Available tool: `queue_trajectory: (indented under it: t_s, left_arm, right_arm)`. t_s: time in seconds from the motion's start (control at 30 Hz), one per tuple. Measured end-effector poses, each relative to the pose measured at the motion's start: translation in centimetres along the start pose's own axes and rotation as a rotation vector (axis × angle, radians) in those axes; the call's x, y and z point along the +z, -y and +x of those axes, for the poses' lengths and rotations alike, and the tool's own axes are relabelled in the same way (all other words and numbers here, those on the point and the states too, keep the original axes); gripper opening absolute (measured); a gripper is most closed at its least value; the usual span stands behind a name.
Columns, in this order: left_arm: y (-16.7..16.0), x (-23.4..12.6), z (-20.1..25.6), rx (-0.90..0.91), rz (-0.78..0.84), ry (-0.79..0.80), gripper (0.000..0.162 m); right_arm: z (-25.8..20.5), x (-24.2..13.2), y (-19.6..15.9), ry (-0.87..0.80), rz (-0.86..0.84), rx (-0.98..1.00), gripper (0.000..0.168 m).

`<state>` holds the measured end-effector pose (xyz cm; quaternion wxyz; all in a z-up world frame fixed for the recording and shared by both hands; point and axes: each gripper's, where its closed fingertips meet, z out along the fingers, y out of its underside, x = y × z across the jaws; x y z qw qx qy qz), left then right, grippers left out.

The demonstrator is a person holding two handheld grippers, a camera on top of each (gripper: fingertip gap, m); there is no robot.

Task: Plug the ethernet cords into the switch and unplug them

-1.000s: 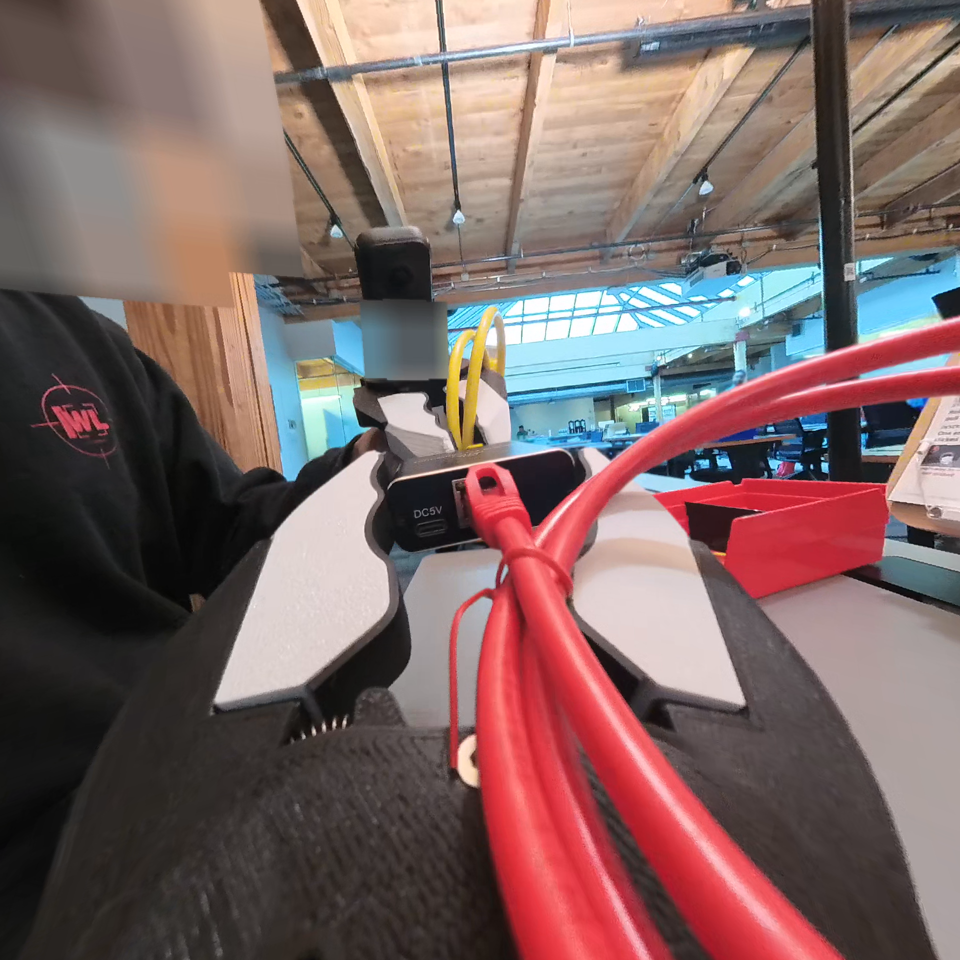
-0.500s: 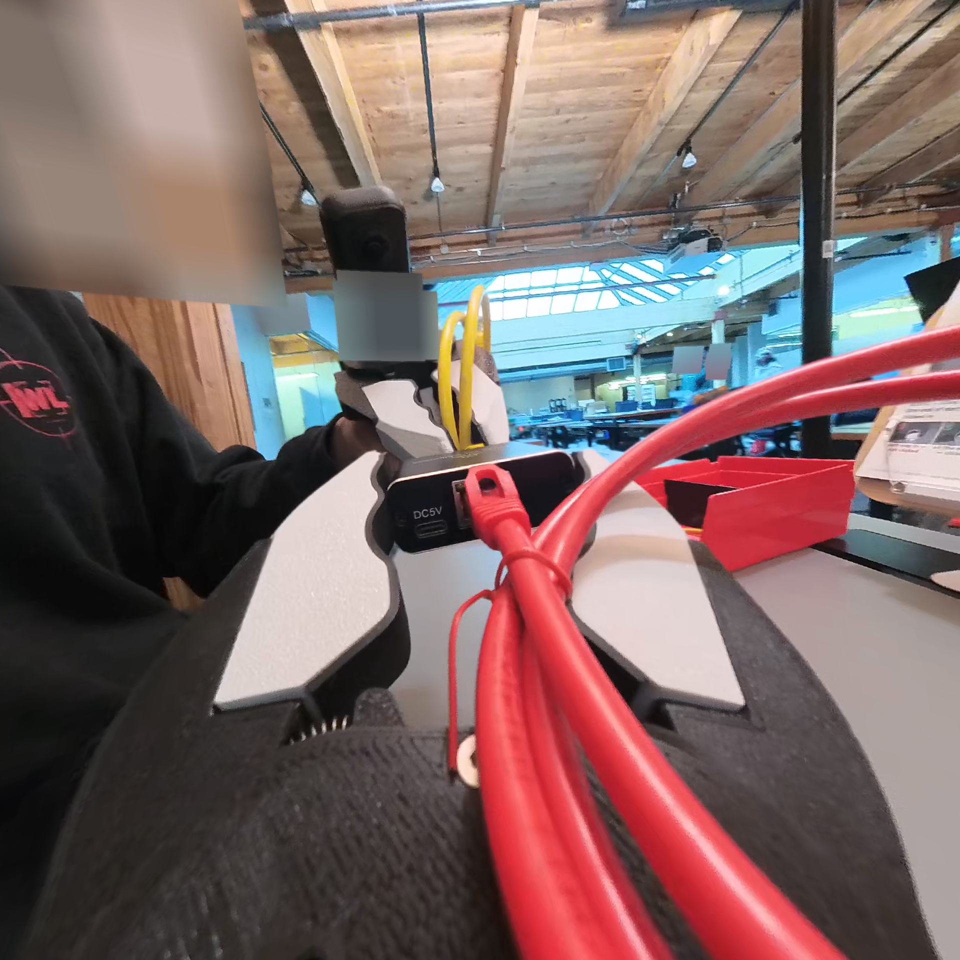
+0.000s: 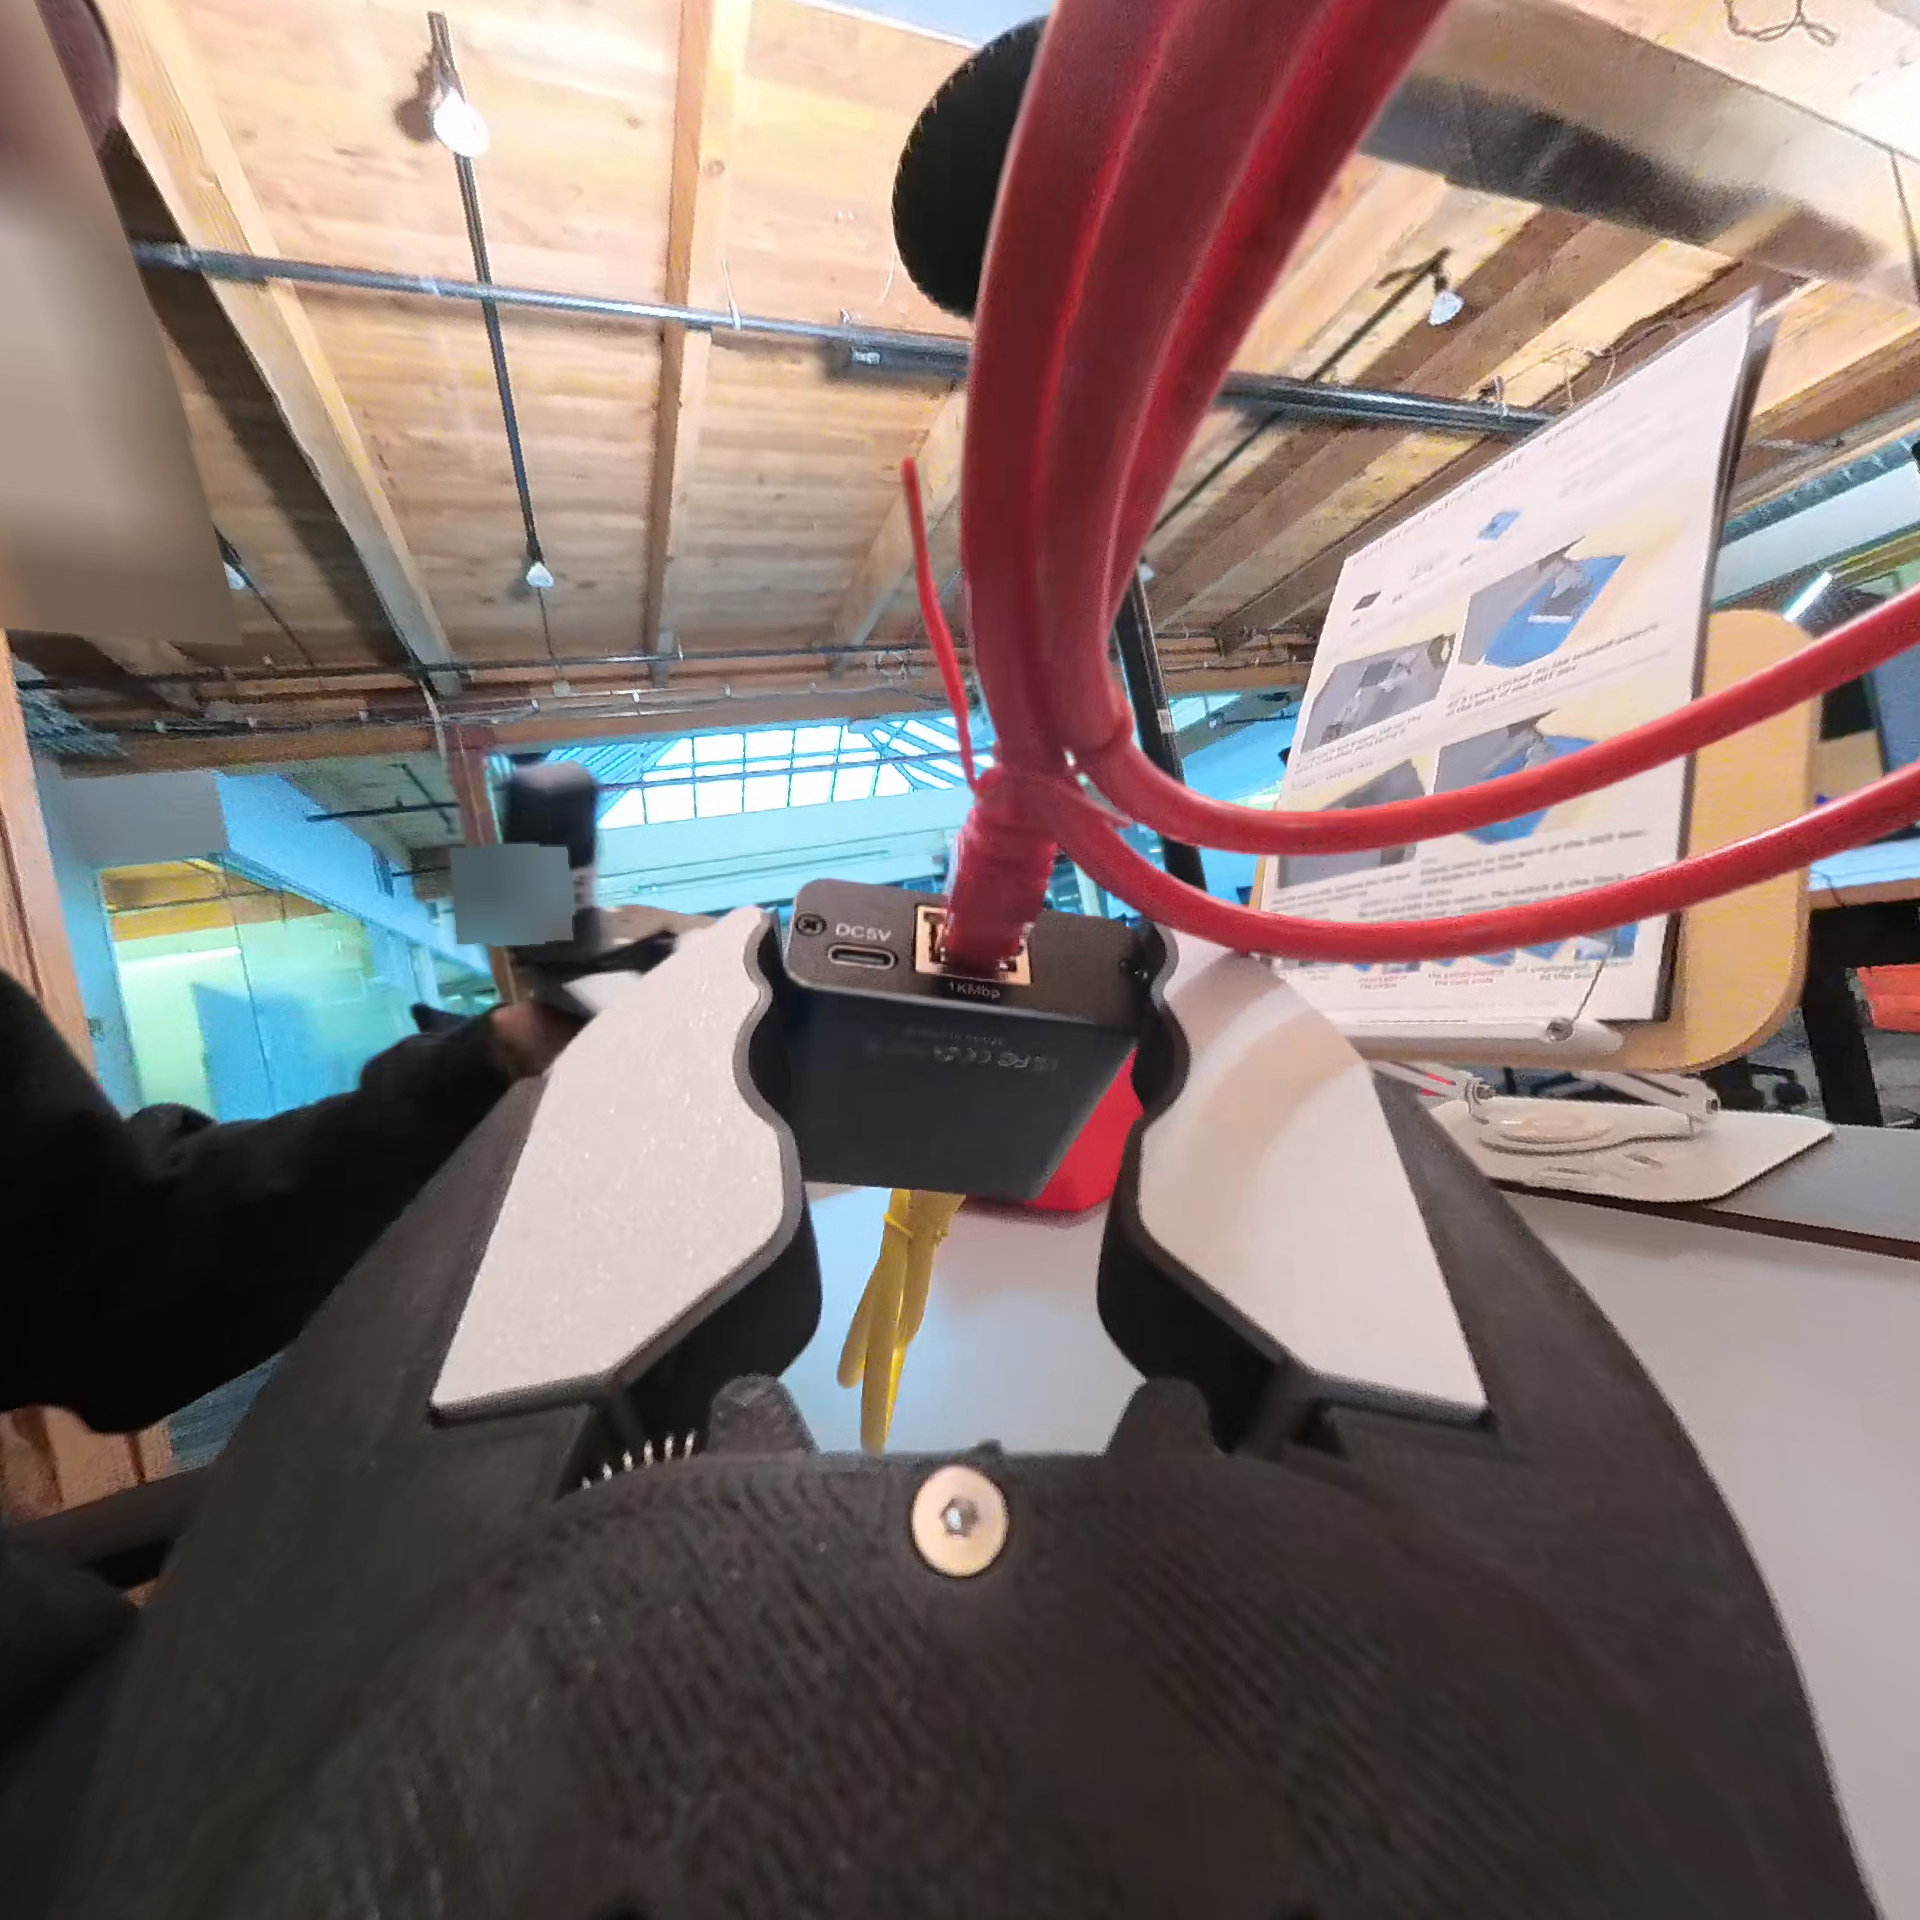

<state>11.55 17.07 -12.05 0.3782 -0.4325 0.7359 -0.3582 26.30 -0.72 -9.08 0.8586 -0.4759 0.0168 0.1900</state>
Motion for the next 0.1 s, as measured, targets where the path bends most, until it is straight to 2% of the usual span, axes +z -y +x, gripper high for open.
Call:
queue_trajectory:
  t_s: [0.1]
  left_arm:
    - [-5.9, -3.6, -12.7, -0.289, -0.164, 0.337, 0.050]
  right_arm:
    - [-0.3, 0.1, 0.3, 0.012, 0.017, -0.001, 0.066]
